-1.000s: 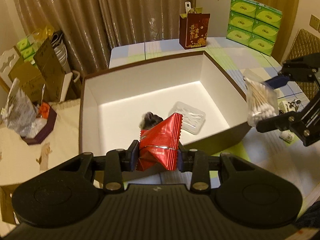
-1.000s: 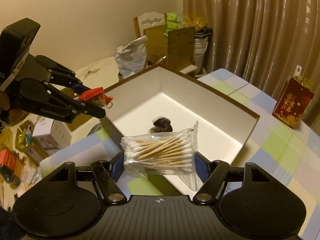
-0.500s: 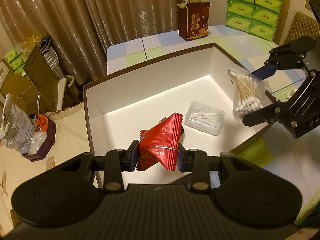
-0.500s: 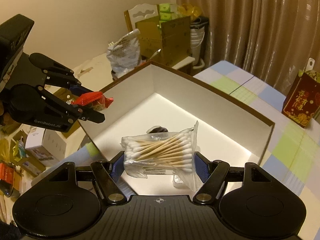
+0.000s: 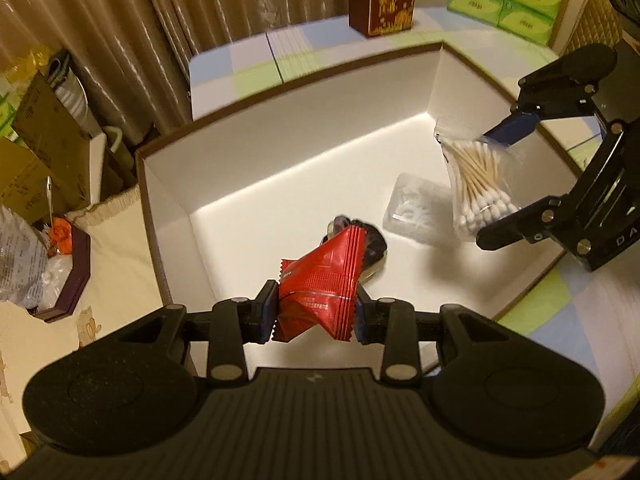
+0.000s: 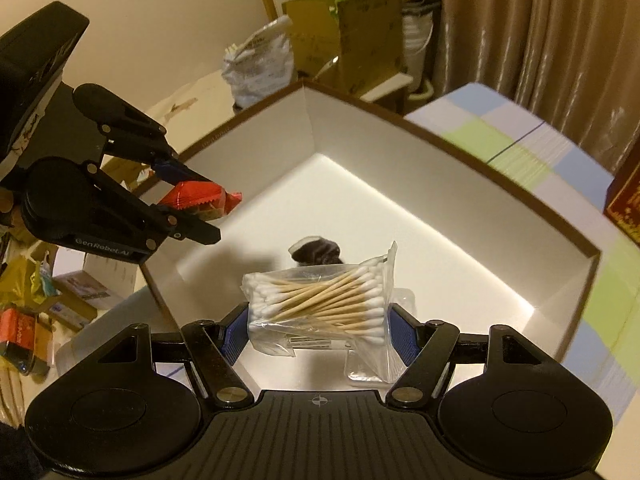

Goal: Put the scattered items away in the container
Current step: 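Lower both items into the box and open both grippers to release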

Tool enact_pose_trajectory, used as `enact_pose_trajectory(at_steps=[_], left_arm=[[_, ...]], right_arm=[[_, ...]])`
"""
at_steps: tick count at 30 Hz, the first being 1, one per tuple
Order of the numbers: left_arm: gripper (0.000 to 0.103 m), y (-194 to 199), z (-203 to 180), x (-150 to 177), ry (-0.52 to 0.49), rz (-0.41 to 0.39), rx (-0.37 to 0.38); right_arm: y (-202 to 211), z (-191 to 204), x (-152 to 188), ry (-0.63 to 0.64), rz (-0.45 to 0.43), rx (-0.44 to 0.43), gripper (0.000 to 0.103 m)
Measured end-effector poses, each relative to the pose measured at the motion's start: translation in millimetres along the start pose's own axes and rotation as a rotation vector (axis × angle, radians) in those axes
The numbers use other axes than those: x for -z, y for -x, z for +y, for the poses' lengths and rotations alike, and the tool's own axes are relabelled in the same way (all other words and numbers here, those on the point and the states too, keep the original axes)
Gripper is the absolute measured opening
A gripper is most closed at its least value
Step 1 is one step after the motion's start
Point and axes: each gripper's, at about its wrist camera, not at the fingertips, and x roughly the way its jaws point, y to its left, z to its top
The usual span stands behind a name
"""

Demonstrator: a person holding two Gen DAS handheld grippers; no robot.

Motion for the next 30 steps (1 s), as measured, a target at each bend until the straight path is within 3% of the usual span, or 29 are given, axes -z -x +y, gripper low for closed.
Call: enact_pose_trajectory(at_steps=[11,21,24,28,30], left_arm=[[0.032,-44.0,-3.5,-1.2,-0.044,0.155,0.043],[0.032,-62.5,-2.7,-1.8,-0.023,0.209,0.051],[0.038,-65.5,-2.4,-0.4,-0.022,0.22,0.055],[0.059,-62.3,-1.7,-0.4,-0.01,0.208,0.059],[0.06,-57.7,-1.8,-1.1,-0.011,0.194,0.057]], right_arm=[[-23.3,-7.7,0.9,-0.007,0.067,-0.035,0.068],[-27.3,-11.7,5.2,-0.014,0.08,-0.044,0.068],[-27.5,-12.2,5.3,-0.016,0.082,-0.045,0.068],[-28.0,-12.4,4.5,-0.018,0.082,-0.048,0.068],[-28.8,-12.2,4.3,-0.014,0.084,-0.049,0.068]])
